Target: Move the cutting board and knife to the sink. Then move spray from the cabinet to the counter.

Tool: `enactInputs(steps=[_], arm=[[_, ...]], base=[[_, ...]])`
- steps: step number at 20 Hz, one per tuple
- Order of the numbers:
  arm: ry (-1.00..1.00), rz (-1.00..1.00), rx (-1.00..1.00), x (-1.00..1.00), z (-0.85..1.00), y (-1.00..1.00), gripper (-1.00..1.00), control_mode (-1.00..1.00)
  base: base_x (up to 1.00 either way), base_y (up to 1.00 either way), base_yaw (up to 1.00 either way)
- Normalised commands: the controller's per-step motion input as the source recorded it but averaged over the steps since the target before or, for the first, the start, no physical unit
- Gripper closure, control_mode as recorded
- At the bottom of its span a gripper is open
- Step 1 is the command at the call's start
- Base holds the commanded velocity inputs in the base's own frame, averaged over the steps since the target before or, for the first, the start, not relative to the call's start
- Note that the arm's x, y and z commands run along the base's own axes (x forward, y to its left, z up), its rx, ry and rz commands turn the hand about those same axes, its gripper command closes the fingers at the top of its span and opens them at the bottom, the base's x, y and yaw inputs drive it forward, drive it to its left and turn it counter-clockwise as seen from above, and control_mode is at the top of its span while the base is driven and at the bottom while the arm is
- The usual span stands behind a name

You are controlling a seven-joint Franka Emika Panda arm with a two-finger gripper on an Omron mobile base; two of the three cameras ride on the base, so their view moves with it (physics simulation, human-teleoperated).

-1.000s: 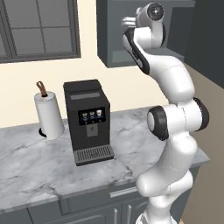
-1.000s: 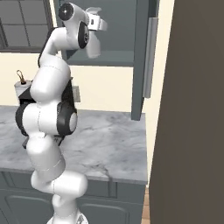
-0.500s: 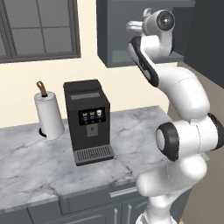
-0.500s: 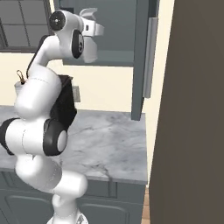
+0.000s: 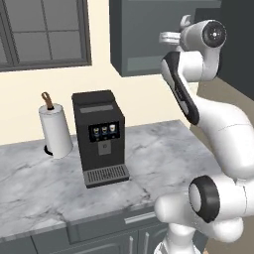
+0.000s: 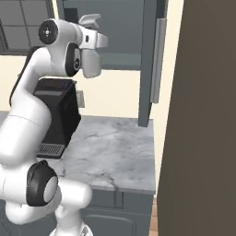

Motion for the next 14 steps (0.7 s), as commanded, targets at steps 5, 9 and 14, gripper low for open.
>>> enactInputs(steps=[5,9,14], arm=[[-0.01,0.01,0.0,-0.99,-0.49,0.0,1.0,-1.0],[-0.11,0.05,0.0,-0.66,-0.2,0.0,1.0,-1.0],[-0.31,0.03,0.0,-0.39,0.0,0.0,1.0,-1.0]], base=[[0.0,0.0,0.0],[0.0,0.0,0.0],[0.0,0.0,0.0]])
